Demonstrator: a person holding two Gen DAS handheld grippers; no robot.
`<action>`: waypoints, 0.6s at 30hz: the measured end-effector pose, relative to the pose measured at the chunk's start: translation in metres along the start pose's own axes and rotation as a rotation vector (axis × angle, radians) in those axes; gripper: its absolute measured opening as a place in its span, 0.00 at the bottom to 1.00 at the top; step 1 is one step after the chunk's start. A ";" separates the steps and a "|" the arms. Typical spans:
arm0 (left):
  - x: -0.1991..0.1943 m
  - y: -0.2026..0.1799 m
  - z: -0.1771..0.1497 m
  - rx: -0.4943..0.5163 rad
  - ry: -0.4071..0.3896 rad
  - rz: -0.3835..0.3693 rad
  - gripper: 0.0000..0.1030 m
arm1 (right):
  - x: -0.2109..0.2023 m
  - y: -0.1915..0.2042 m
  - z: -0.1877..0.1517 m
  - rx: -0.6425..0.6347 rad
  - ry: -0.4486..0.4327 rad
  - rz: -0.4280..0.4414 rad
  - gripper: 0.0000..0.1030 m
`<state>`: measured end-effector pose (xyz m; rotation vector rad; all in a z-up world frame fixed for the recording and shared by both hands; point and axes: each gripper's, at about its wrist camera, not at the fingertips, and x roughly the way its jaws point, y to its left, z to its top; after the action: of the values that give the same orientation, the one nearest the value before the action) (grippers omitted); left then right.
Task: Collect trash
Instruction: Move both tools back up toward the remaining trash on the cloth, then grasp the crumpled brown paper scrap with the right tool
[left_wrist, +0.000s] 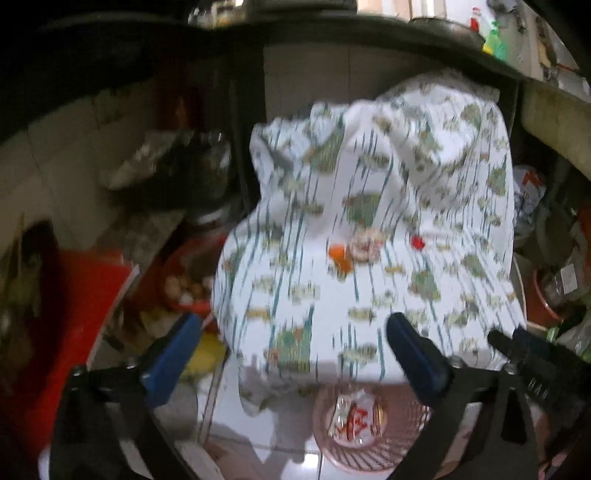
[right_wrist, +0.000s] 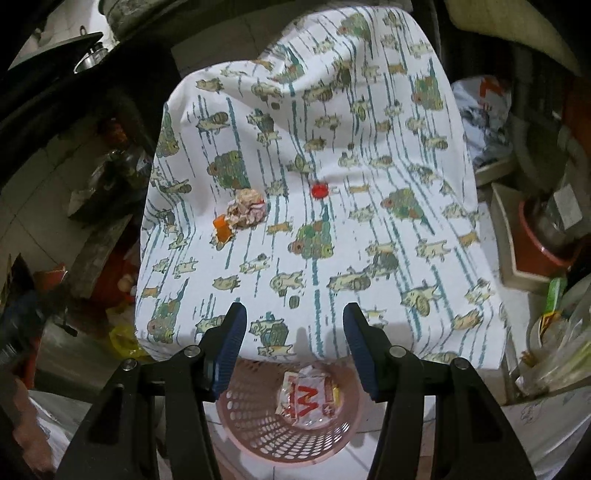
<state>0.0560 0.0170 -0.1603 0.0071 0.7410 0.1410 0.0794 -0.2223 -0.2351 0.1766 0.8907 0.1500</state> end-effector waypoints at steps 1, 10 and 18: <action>-0.002 -0.001 0.007 0.012 -0.014 0.005 1.00 | -0.001 -0.001 0.001 0.000 -0.006 -0.007 0.56; 0.011 0.002 0.076 0.036 -0.104 -0.043 1.00 | -0.006 -0.004 0.011 -0.014 -0.067 -0.064 0.68; 0.071 0.015 0.093 0.019 0.039 -0.065 1.00 | 0.007 0.011 0.071 -0.078 -0.128 -0.110 0.81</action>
<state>0.1683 0.0446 -0.1384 -0.0022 0.7811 0.0721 0.1385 -0.2169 -0.1945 0.0634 0.7638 0.0695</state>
